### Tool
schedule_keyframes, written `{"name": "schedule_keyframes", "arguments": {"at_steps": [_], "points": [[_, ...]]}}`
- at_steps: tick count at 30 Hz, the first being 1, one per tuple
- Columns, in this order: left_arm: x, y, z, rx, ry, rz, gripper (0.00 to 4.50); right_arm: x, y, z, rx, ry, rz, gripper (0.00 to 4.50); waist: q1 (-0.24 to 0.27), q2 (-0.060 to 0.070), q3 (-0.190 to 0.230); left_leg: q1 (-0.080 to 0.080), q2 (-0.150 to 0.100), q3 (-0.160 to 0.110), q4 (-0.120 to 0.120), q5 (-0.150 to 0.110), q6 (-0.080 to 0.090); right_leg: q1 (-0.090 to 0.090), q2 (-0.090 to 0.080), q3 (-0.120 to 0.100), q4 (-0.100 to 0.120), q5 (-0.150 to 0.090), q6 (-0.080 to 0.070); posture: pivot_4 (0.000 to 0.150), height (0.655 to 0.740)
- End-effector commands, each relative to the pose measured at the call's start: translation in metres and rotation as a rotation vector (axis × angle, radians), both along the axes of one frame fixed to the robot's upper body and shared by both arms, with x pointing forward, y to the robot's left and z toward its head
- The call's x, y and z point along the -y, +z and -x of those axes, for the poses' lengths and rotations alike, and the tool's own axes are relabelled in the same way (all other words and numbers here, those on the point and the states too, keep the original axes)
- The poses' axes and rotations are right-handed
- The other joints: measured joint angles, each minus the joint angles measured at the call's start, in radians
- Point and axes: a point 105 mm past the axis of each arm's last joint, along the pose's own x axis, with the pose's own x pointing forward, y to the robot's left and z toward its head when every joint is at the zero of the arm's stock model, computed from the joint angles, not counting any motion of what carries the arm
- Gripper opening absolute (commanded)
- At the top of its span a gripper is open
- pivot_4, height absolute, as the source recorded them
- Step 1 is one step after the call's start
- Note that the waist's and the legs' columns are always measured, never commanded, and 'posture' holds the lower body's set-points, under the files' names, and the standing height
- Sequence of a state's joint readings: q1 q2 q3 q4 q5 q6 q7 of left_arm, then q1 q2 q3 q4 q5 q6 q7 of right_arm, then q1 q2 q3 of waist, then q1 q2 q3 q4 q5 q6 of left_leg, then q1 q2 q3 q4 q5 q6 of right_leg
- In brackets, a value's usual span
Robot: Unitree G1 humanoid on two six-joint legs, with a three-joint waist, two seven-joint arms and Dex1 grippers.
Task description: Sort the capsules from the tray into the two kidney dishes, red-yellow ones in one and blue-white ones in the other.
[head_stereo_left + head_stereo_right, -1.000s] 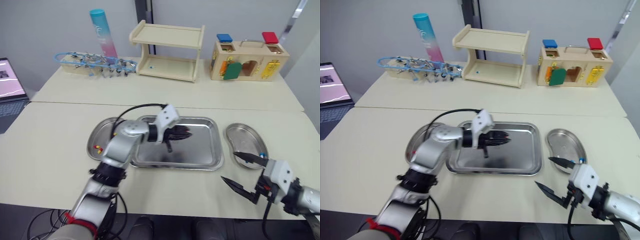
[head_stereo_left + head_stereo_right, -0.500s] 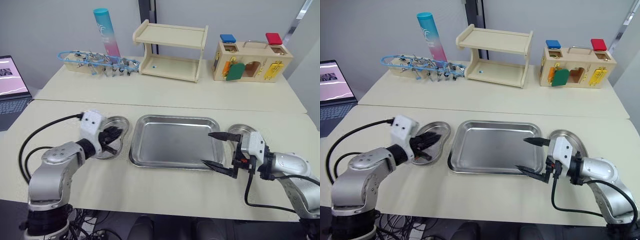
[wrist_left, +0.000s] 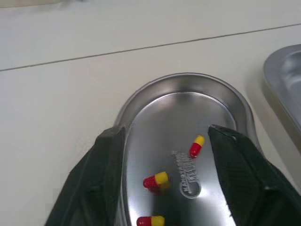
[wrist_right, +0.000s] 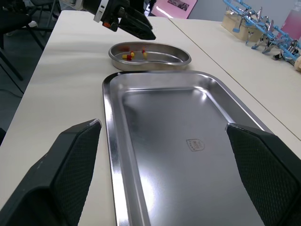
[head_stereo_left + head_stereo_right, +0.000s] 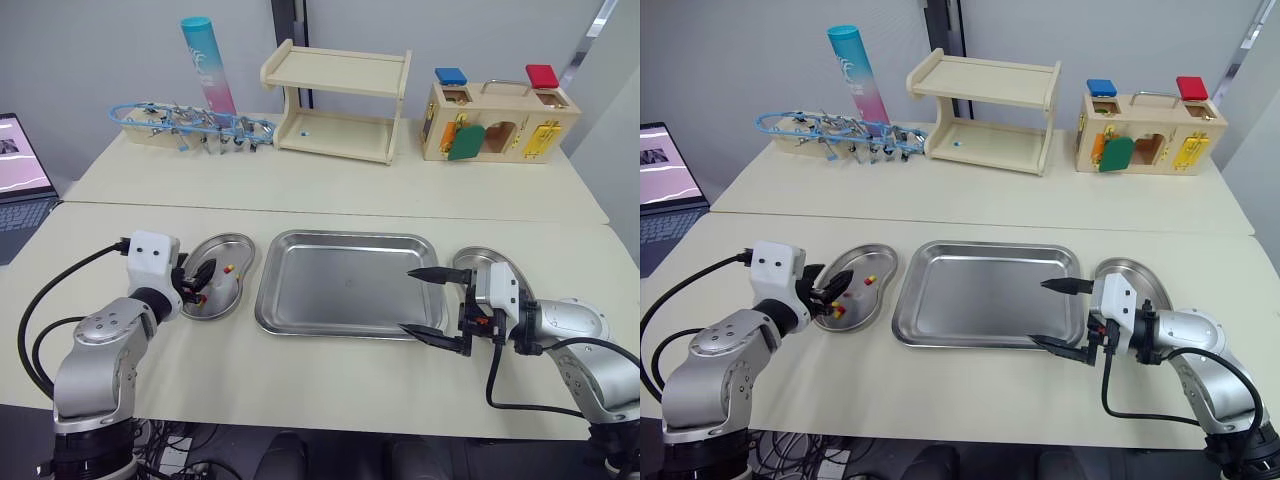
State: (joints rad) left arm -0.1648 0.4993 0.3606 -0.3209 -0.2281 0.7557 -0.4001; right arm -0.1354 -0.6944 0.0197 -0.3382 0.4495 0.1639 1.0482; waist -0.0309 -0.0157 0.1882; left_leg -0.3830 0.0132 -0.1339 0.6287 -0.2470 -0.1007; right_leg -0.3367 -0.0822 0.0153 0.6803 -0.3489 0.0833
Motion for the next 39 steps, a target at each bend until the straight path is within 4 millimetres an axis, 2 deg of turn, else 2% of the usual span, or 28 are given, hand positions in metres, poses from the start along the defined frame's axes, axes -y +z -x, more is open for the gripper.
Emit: {"name": "schedule_keyframes", "arguments": {"at_steps": [1, 6, 10, 14, 17, 20, 21, 25, 28, 33, 39], "points": [[-0.001, 0.014, -0.001, 0.065, 0.002, -0.005, 3.88, -0.001, 0.006, 0.004, 0.041, 0.012, 0.002, 4.5, 0.0, 0.0, 0.0, 0.0, 0.0, 0.0, 0.0, 0.0, 0.0, 0.0, 0.0, 0.0, 0.0, 0.0, 0.0, 0.15, 0.74], [0.001, 0.018, -0.001, 0.079, -0.019, 0.001, 3.88, -0.001, 0.006, 0.004, 0.042, 0.011, 0.001, 4.5, 0.0, 0.0, 0.0, 0.0, 0.0, 0.0, 0.0, 0.0, 0.0, 0.0, 0.0, 0.0, 0.0, 0.0, 0.0, 0.15, 0.74], [0.001, 0.03, 0.01, 0.108, -0.092, 0.013, 3.88, 0.0, 0.006, 0.004, 0.045, 0.008, 0.007, 4.5, -0.001, 0.0, 0.0, 0.0, 0.0, 0.0, 0.0, 0.0, 0.0, 0.0, 0.0, 0.0, 0.0, 0.0, 0.0, 0.15, 0.74], [-0.019, 0.044, 0.028, 0.106, -0.13, -0.037, 3.88, 0.014, 0.008, 0.002, 0.051, -0.004, 0.06, 4.5, -0.002, 0.0, 0.0, 0.0, 0.0, 0.0, -0.001, 0.0, 0.0, -0.001, 0.0, 0.0, 0.0, 0.0, 0.0, 0.15, 0.74], [-0.049, 0.052, 0.042, 0.08, -0.098, -0.081, 3.88, 0.033, 0.015, -0.003, 0.038, -0.041, 0.105, 4.5, -0.001, 0.0, 0.0, 0.0, 0.0, 0.001, -0.001, 0.0, 0.0, -0.001, 0.0, 0.001, 0.0, 0.0, 0.0, 0.15, 0.74], [-0.086, 0.051, 0.067, -0.004, -0.1, -0.134, 4.47, 0.065, 0.021, -0.008, -0.011, -0.094, 0.188, 4.5, -0.002, 0.0, 0.0, 0.0, 0.0, 0.001, -0.001, 0.0, 0.0, -0.001, 0.0, 0.001, 0.0, 0.0, 0.0, 0.15, 0.74], [-0.095, 0.05, 0.074, -0.027, -0.099, -0.146, 4.47, 0.074, 0.022, -0.009, -0.02, -0.109, 0.208, 4.5, -0.002, 0.0, 0.0, 0.0, 0.0, 0.002, -0.002, 0.0, 0.0, -0.001, 0.0, 0.001, -0.001, 0.0, 0.0, 0.15, 0.74], [-0.125, 0.034, 0.105, -0.168, -0.115, -0.18, 4.47, 0.118, 0.032, -0.015, -0.058, -0.202, 0.307, 4.5, -0.002, 0.0, 0.0, 0.0, 0.0, 0.003, -0.004, 0.0, 0.001, -0.002, 0.0, 0.001, -0.001, 0.0, -0.001, 0.15, 0.74], [-0.15, 0.023, 0.129, -0.248, -0.061, -0.149, 4.47, 0.159, 0.039, -0.014, -0.097, -0.277, 0.436, 4.5, -0.002, 0.001, 0.001, 0.0, 0.001, 0.003, -0.003, 0.0, 0.001, -0.002, 0.0, 0.001, -0.001, -0.001, -0.001, 0.15, 0.74], [-0.164, 0.002, 0.145, -0.406, -0.033, -0.253, 4.47, 0.199, 0.042, -0.02, -0.094, -0.355, 0.544, 4.5, -0.004, 0.001, 0.001, 0.001, 0.001, 0.003, -0.004, -0.001, 0.001, -0.003, 0.0, 0.001, -0.001, -0.001, -0.001, 0.15, 0.74], [-0.158, 0.006, 0.14, -0.403, -0.095, -0.237, 4.47, 0.205, 0.04, -0.018, -0.134, -0.336, 0.585, 4.5, -0.006, 0.003, 0.002, 0.0, 0.001, 0.004, -0.004, 0.0, 0.001, -0.003, 0.0, 0.002, 0.0, -0.001, -0.001, 0.15, 0.74]]}}
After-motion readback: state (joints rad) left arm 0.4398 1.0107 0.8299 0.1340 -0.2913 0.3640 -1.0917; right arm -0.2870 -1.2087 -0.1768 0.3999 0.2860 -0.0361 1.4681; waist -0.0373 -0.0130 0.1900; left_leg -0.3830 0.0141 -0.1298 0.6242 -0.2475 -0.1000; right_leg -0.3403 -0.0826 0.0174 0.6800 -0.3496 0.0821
